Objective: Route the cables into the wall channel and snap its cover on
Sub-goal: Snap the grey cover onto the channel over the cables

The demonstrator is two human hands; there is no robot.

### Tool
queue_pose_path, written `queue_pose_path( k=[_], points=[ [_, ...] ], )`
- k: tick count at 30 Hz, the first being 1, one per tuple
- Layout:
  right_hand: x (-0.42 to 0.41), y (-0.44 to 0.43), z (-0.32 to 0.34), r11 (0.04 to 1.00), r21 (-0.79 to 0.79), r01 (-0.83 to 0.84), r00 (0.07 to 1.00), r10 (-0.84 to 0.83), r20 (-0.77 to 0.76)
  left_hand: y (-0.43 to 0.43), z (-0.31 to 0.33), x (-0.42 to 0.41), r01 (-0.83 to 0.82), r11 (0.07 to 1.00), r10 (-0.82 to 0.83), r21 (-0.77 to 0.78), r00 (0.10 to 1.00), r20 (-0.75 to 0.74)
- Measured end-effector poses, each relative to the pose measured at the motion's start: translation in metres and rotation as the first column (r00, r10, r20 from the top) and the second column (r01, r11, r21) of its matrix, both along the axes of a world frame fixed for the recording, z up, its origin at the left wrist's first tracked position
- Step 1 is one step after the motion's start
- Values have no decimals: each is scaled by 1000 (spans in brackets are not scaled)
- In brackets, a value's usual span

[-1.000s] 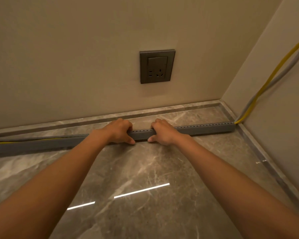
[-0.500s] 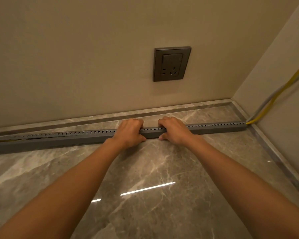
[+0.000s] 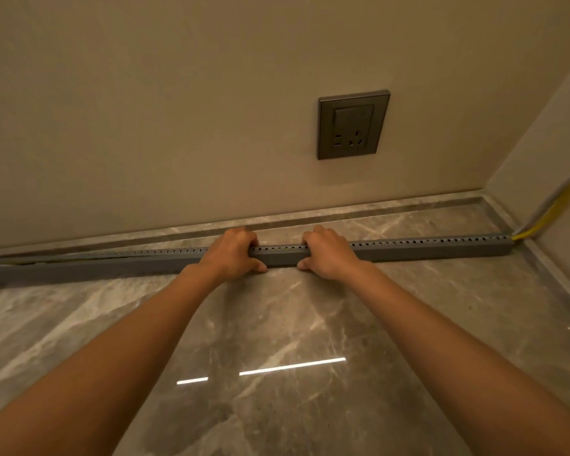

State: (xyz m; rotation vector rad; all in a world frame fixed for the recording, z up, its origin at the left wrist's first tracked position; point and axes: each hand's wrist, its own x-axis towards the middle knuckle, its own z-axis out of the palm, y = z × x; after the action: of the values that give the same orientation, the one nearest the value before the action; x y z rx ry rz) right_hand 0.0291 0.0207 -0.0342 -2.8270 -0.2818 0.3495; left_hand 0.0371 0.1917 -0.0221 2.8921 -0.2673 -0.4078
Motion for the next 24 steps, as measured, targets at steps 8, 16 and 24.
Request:
queue_pose_path(
  k=[8,16,24],
  points=[
    [2,59,-1,999,23,-33,999,33,-15,51,-1,4,22,999,-23,-50,999,-22],
    [-1,86,-1,1000,3,25,999,-25,34,64,-12,9,150,988,-148,-29,987,68],
    [-5,91,3,996,-22,88,995,-87,51,67,-13,6,200,977,-190,-76,974,121]
  ],
)
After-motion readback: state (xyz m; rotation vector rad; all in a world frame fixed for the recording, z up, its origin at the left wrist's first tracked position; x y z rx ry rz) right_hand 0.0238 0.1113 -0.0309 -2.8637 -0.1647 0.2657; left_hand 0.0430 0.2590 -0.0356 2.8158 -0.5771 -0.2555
